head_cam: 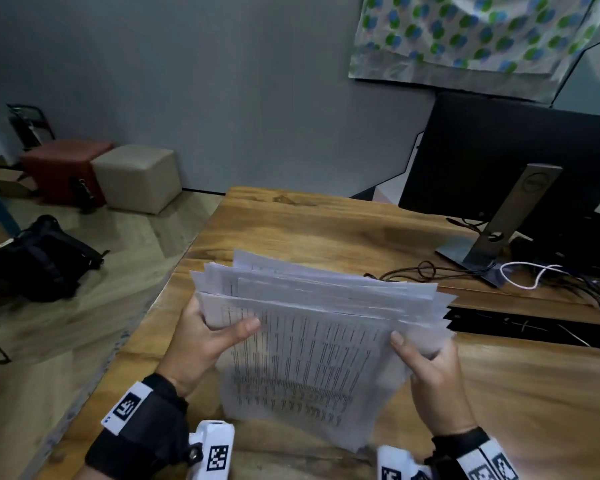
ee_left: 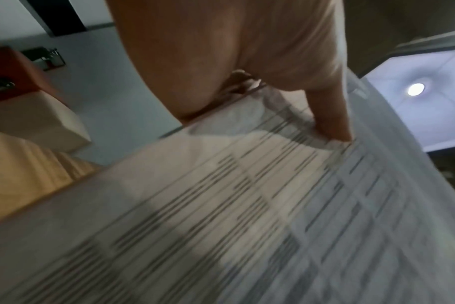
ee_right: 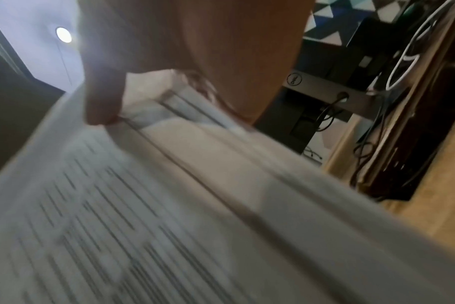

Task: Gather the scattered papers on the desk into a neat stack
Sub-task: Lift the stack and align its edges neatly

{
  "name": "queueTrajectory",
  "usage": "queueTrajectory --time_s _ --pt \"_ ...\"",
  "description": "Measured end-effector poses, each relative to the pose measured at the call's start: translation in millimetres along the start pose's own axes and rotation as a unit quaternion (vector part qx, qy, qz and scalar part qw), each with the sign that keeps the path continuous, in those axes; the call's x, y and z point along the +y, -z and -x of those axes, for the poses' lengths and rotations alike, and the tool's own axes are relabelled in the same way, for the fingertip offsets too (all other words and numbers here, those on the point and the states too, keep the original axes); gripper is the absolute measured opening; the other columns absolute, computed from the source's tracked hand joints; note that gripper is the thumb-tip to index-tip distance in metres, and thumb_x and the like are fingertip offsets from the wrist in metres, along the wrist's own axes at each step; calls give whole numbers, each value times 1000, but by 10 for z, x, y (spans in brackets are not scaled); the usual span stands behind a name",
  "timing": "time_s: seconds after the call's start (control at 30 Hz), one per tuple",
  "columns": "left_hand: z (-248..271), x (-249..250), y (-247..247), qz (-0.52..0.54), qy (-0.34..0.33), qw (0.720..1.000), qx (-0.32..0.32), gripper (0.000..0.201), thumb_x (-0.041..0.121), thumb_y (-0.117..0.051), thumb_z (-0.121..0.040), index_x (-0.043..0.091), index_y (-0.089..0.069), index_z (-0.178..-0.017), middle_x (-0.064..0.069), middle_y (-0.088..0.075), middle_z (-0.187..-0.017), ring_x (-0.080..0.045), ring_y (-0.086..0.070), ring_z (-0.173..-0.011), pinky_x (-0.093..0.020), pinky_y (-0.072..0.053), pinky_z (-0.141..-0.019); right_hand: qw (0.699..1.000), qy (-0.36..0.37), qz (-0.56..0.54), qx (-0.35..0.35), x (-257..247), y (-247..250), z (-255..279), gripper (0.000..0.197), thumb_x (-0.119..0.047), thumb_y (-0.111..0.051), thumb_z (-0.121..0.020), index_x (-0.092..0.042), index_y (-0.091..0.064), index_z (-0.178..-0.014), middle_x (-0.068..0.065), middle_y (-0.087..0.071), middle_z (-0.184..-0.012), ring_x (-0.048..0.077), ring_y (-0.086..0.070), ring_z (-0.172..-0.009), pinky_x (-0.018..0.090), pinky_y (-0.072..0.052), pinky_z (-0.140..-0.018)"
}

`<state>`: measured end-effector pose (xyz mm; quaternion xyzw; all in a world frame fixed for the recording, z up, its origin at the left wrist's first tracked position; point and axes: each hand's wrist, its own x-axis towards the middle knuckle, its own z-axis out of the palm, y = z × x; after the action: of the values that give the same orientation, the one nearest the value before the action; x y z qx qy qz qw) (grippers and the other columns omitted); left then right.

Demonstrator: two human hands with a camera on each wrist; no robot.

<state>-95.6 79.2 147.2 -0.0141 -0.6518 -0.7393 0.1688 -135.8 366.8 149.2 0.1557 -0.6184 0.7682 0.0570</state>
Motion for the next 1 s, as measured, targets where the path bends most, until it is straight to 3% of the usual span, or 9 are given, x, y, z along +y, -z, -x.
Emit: queueTrajectory --time_s 0.13,0.27,0.4,0.47,0.57,0.67,0.8,0.93,1.0 --pt "-17 -35 -67 -22 4 1000 -20 91 50 -94 -42 5 -65 -115 -5 -79 -106 -18 -75 -98 -24 -60 -78 999 4 11 -33 37 -73 9 31 -6 -77 -77 -24 -76 -102 0 -79 -104 15 -73 -101 18 -56 -84" --pt "-65 -74 -42 -14 11 1000 -22 82 39 -96 -45 3 -67 -113 -4 -80 -102 -18 -76 -96 -23 -59 -78 1000 -13 8 -21 75 -58 1 37 -4 -79 -75 -12 -69 -109 3 -78 -104 19 -73 -102 19 -56 -84" --pt "-42 -139 18 11 75 996 -46 83 42 -98 -38 10 -68 -108 -6 -80 -101 -20 -75 -96 -25 -60 -76 994 -88 -4 -58 159 12 28 39 -3 -79 -72 -20 -71 -106 7 -77 -104 22 -72 -100 31 -59 -87" --pt "-23 -170 -32 -11 91 994 -56 83 44 -97 -38 12 -68 -109 -2 -80 -103 -17 -75 -98 -22 -60 -77 991 -110 26 -72 210 1 40 47 -6 -83 -71 -17 -66 -113 5 -76 -108 22 -70 -105 29 -60 -85" --pt "-16 -113 -188 -34 68 996 -35 60 24 -89 -58 10 -67 -112 2 -79 -105 -14 -74 -100 -23 -60 -82 996 -76 39 -31 189 -64 9 51 -11 -76 -70 -17 -62 -119 2 -74 -114 17 -69 -108 20 -57 -83" --pt "-12 37 -258 -47 32 998 -9 48 14 -87 -60 16 -70 -106 6 -80 -101 -10 -74 -96 -22 -61 -77 999 -22 33 -5 34 -76 -20 46 -8 -74 -72 -14 -64 -116 6 -74 -112 18 -70 -106 28 -58 -88" --pt "-23 86 -248 -22 -17 1000 -3 57 22 -91 -58 13 -65 -108 5 -79 -98 -10 -75 -92 -20 -59 -72 1000 -6 22 13 -25 23 -8 44 -9 -73 -71 -6 -65 -114 4 -78 -105 18 -73 -99 24 -60 -81" --pt "37 -15 -298 -11 -9 1000 12 93 49 -95 -43 1 -62 -116 1 -79 -101 -13 -75 -92 -20 -59 -73 999 -30 35 17 86 62 52 51 -11 -75 -70 1 -63 -118 7 -78 -106 21 -74 -100 29 -60 -84" --pt "56 -58 -303 -9 -12 1000 19 92 49 -95 -42 3 -62 -115 0 -79 -101 -14 -75 -93 -19 -59 -73 999 -25 34 7 113 62 67 49 -9 -81 -73 0 -63 -118 7 -77 -108 19 -74 -100 27 -60 -84"
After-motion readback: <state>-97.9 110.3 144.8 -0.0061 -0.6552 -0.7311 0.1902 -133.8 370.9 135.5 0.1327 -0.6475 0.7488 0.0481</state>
